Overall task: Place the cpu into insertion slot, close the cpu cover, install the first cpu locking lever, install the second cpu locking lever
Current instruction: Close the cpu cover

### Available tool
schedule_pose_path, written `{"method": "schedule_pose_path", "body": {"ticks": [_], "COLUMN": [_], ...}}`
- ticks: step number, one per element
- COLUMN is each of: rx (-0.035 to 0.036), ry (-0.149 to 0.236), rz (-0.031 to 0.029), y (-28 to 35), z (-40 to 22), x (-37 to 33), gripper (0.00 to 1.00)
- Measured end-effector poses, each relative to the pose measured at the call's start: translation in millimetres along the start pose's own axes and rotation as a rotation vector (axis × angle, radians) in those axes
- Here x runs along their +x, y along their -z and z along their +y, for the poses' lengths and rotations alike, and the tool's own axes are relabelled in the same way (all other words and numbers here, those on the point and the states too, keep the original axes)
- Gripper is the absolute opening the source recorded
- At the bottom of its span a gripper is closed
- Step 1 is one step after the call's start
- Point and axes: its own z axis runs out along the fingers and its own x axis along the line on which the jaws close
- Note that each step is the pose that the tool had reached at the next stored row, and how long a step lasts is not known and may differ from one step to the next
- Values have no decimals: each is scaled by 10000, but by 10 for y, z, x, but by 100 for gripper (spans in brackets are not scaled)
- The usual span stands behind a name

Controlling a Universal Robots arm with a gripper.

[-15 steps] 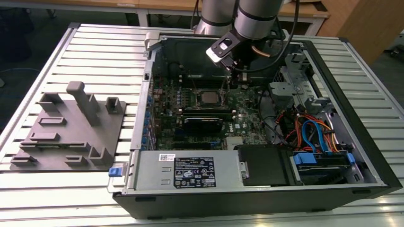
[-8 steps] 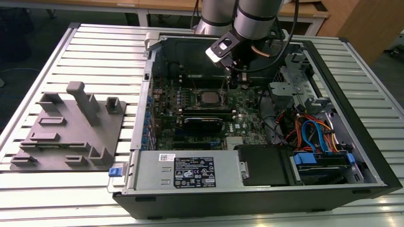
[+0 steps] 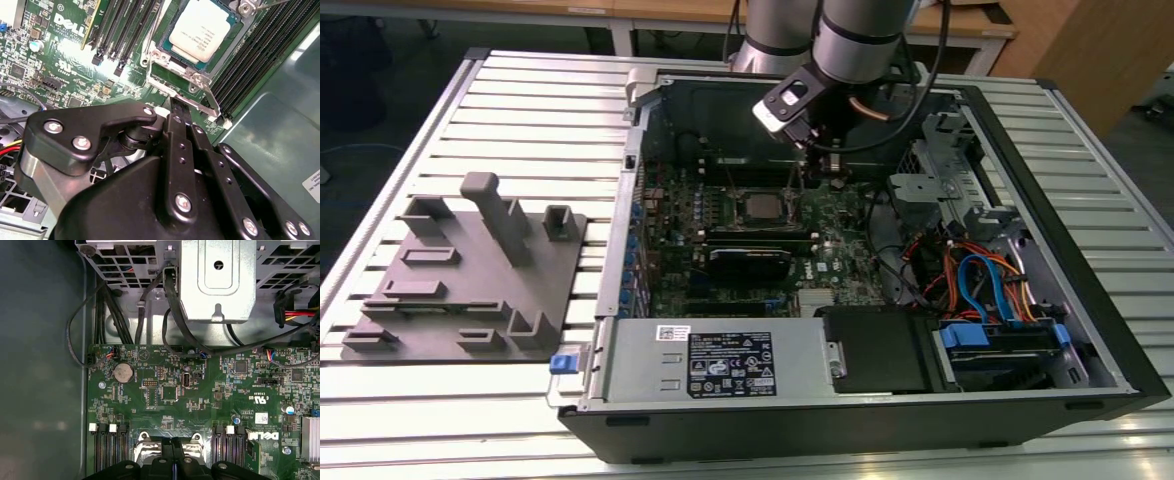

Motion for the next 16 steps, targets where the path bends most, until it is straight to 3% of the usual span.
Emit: {"method": "schedule_pose_path", "body": {"ticks": [16], "rx": [0], "ry": [0], "rz": [0], "y": [-11], "z": [-68], "x": [-1], "gripper": [11]}}
